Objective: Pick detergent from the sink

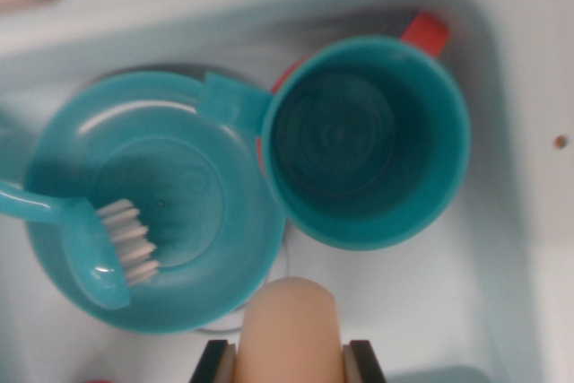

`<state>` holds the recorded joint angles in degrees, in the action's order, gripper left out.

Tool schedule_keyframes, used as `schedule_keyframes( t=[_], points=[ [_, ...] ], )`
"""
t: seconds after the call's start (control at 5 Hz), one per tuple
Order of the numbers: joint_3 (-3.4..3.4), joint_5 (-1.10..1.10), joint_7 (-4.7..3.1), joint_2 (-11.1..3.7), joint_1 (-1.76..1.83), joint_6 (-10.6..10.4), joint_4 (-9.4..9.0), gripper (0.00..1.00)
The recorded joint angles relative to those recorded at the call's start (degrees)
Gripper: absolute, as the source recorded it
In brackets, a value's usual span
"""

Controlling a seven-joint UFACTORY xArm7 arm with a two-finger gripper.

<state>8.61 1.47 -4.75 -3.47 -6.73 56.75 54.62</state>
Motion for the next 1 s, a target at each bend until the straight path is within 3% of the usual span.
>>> schedule_keyframes(
  t=[0.2, 0.4, 0.6, 0.8, 1.0],
  points=[
    [0.00, 0.00, 0.00, 0.00, 0.00, 0.0, 0.00, 1.00],
    [-0.01, -0.12, 0.11, 0.65, 0.02, 2.3, 1.68, 1.00],
    [-0.01, -0.12, 0.11, 0.65, 0.02, 2.3, 1.68, 1.00],
    [-0.03, -0.25, 0.23, 1.34, 0.04, 4.8, 3.48, 1.00],
    [-0.03, -0.25, 0.23, 1.34, 0.04, 4.8, 3.48, 1.00]
  ],
)
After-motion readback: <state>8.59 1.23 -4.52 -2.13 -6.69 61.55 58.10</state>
